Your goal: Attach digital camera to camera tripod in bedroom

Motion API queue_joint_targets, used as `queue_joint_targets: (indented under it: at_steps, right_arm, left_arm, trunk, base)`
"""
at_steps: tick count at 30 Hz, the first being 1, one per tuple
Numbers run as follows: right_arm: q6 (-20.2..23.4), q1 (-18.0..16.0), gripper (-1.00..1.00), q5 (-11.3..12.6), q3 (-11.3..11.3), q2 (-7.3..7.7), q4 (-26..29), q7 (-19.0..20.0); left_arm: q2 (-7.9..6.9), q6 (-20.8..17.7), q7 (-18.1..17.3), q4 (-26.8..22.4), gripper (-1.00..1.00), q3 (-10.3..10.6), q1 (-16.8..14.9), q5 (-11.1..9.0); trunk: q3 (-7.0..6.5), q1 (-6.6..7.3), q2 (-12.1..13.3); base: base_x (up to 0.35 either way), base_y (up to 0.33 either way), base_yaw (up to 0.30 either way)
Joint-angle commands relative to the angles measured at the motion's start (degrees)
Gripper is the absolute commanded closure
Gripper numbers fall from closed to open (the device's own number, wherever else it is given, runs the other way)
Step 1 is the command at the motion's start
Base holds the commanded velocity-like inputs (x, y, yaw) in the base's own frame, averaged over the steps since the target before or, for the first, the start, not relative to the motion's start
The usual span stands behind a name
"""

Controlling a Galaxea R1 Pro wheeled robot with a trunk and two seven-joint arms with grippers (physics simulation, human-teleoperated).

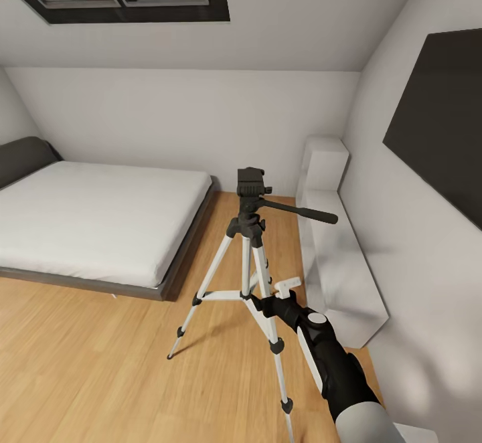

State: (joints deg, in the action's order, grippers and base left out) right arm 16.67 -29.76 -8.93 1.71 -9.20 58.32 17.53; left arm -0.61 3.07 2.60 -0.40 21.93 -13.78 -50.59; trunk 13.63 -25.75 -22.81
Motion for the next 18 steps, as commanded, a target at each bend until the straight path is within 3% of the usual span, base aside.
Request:
queue_joint_targets:
  at_steps: [1,14,15,18]
  right_arm:
    - [0.3,0.0,-1.00,-0.6,-0.1,-0.03,0.1,0.2]
    - [-0.3,0.0,-1.00,-0.9,0.1,-0.26,0.0,-1.1]
    - [-0.4,0.0,1.00,-0.9,0.1,-0.27,0.0,-1.1]
    - [-0.5,0.0,1.00,-0.8,0.1,-0.26,-0.1,-1.3]
  left_arm:
    - [0.00,0.1,0.1,0.0,1.00,0.5,0.0,-0.3]
    - [0.00,0.1,0.1,0.0,1.00,0.5,0.0,-0.3]
    - [0.00,0.1,0.1,0.0,1.00,0.5,0.0,-0.3]
    - [0.00,0.1,0.1,0.0,1.00,0.5,0.0,-0.3]
  trunk:
    - [0.11,-0.03,-0.1]
    - [0.11,-0.03,-0.1]
    - [0.11,-0.03,-0.1]
    - [0.11,-0.03,-0.1]
  base:
    - [0.000,0.000,0.000]
    - [0.000,0.000,0.000]
    - [0.000,0.000,0.000]
    - [0.000,0.000,0.000]
